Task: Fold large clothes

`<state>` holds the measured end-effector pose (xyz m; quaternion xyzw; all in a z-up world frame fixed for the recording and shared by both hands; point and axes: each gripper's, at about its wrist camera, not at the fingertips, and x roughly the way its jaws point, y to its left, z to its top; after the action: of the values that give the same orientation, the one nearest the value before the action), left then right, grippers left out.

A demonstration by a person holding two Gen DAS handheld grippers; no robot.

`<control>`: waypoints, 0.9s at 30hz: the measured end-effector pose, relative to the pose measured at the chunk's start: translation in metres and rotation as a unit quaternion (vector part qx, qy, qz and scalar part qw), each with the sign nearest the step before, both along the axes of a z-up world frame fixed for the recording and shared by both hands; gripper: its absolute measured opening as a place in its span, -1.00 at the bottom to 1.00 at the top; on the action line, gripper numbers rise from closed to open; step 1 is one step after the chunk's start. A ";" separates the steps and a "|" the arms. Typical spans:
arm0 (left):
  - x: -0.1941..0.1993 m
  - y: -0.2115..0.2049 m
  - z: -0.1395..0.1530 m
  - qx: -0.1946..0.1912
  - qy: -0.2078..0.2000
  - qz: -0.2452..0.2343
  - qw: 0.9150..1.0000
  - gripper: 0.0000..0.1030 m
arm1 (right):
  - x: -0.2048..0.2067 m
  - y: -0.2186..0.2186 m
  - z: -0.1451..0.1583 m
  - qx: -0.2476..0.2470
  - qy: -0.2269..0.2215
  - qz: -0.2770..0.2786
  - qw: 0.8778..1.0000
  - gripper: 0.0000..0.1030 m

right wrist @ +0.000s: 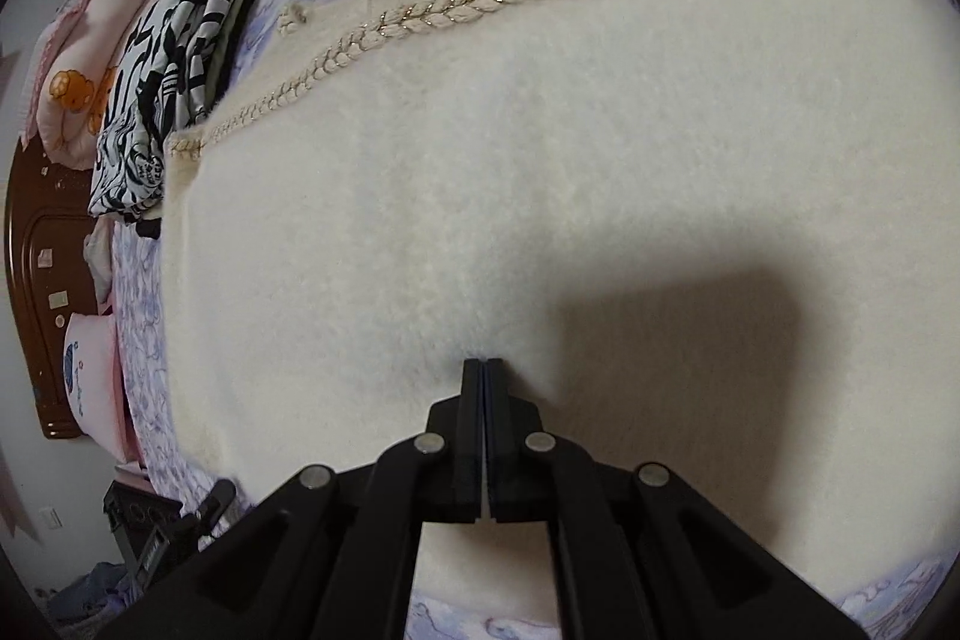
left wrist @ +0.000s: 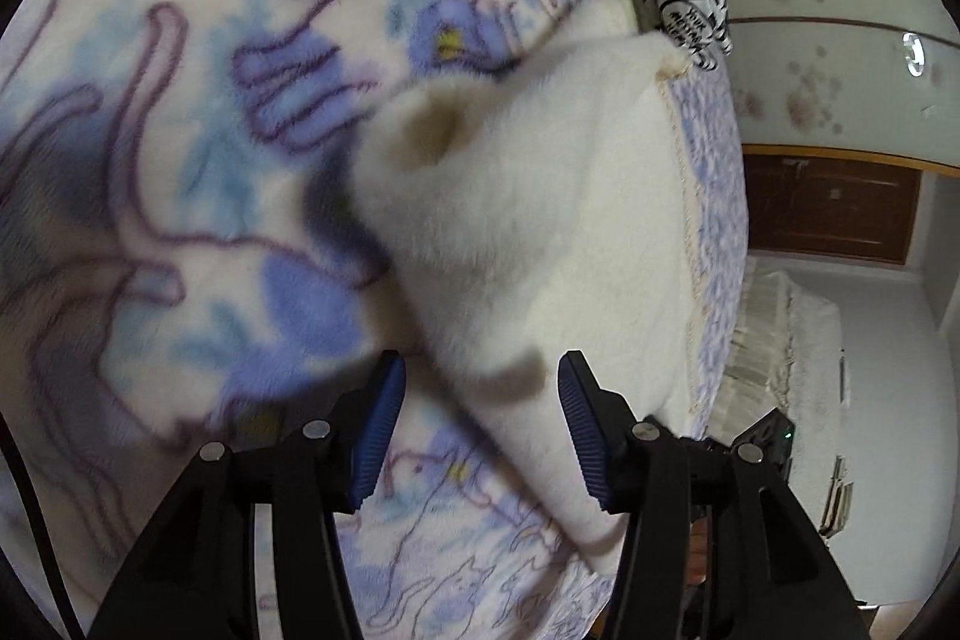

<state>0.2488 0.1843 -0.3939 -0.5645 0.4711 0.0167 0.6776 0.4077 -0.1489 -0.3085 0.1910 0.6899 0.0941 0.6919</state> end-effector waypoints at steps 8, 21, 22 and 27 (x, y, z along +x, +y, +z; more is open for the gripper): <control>0.004 0.015 -0.016 -0.029 -0.060 0.024 0.997 -0.02 | 0.001 0.001 -0.001 0.006 -0.002 -0.003 1.000 -1.00; 0.027 0.028 -0.024 0.007 -0.099 0.026 0.995 -0.02 | 0.001 0.001 -0.003 0.010 -0.010 0.001 1.000 -1.00; 0.030 0.028 -0.022 0.014 -0.097 0.024 0.995 -0.02 | 0.001 0.001 -0.003 0.008 -0.011 0.002 1.000 -1.00; 0.034 0.033 -0.017 0.022 -0.078 0.028 0.996 -0.06 | 0.001 0.003 -0.002 0.002 -0.014 0.003 1.000 -1.00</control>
<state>0.2825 0.2171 -0.4105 -0.5621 0.4002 0.0017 0.7238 0.4084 -0.1458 -0.3107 0.1891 0.6809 0.0998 0.7005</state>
